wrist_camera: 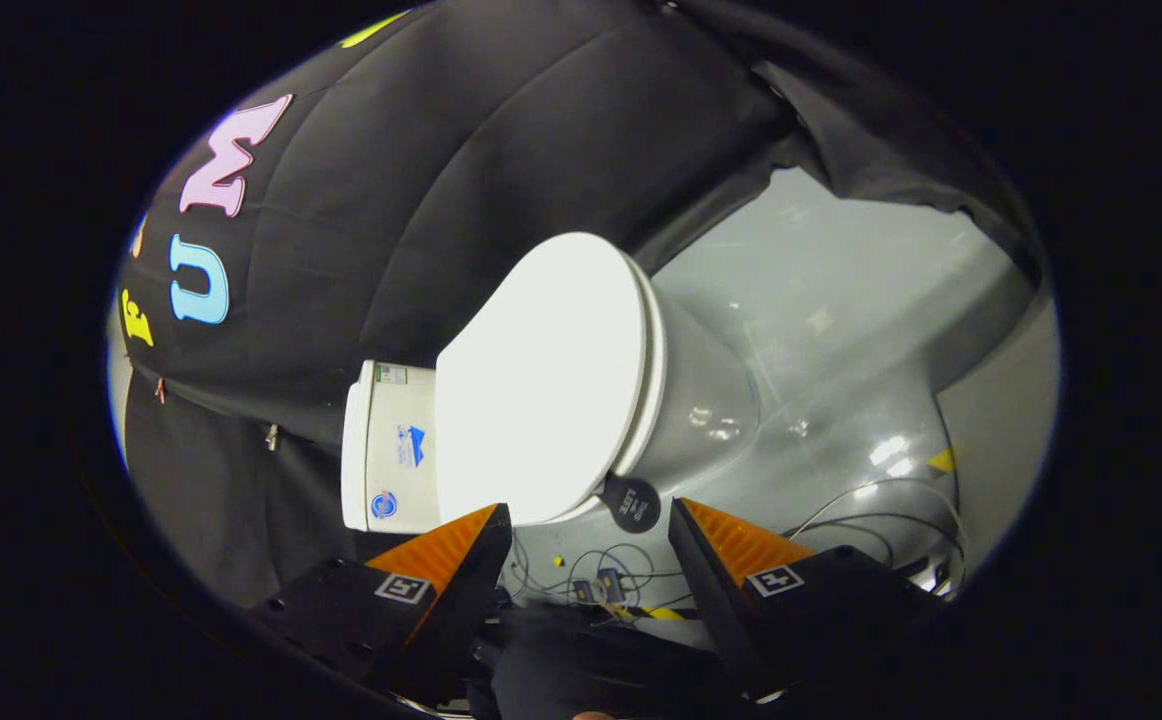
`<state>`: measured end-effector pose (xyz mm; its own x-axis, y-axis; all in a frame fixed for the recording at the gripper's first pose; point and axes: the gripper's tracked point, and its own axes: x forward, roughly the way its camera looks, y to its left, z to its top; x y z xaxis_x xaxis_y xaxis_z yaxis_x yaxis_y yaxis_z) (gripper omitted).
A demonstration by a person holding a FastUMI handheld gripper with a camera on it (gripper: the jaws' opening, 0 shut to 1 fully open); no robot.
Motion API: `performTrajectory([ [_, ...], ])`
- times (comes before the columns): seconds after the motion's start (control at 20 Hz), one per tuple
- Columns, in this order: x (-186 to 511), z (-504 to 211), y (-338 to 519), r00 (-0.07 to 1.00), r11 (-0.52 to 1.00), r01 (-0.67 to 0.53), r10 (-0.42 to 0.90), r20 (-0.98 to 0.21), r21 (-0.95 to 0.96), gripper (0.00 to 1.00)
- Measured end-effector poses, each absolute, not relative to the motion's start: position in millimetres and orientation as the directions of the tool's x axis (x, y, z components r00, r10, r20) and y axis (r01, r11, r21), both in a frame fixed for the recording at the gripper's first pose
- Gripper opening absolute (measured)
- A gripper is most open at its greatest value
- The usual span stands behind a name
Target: Open the toilet lid.
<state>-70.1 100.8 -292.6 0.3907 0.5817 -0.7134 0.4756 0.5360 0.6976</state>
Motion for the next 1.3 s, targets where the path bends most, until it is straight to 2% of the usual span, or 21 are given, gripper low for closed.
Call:
performTrajectory([
  [0.25,-79,-312,127,0.346,0.485,0.498,0.649,-0.678,0.719,0.98],
  [0.35,-73,-308,135,0.364,0.442,0.493,0.678,-0.639,0.75,0.93],
  [0.5,-66,-316,132,0.396,0.436,0.498,0.654,-0.644,0.749,0.54],
  [0.6,-65,-308,139,0.396,0.413,0.47,0.691,-0.605,0.78,0.28],
  [0.8,-67,-309,130,0.402,0.437,0.471,0.667,-0.628,0.766,0.29],
  [1.0,-88,-344,106,0.355,0.567,0.47,0.58,-0.733,0.676,0.29],
  [1.1,-86,-348,104,0.353,0.551,0.5,0.575,-0.738,0.668,0.29],
  [1.2,-83,-355,110,0.347,0.568,0.481,0.577,-0.74,0.668,0.29],
  [1.25,-83,-362,113,0.342,0.593,0.457,0.571,-0.746,0.663,0.44],
  [1.3,-81,-367,114,0.337,0.618,0.434,0.563,-0.755,0.655,0.44],
])
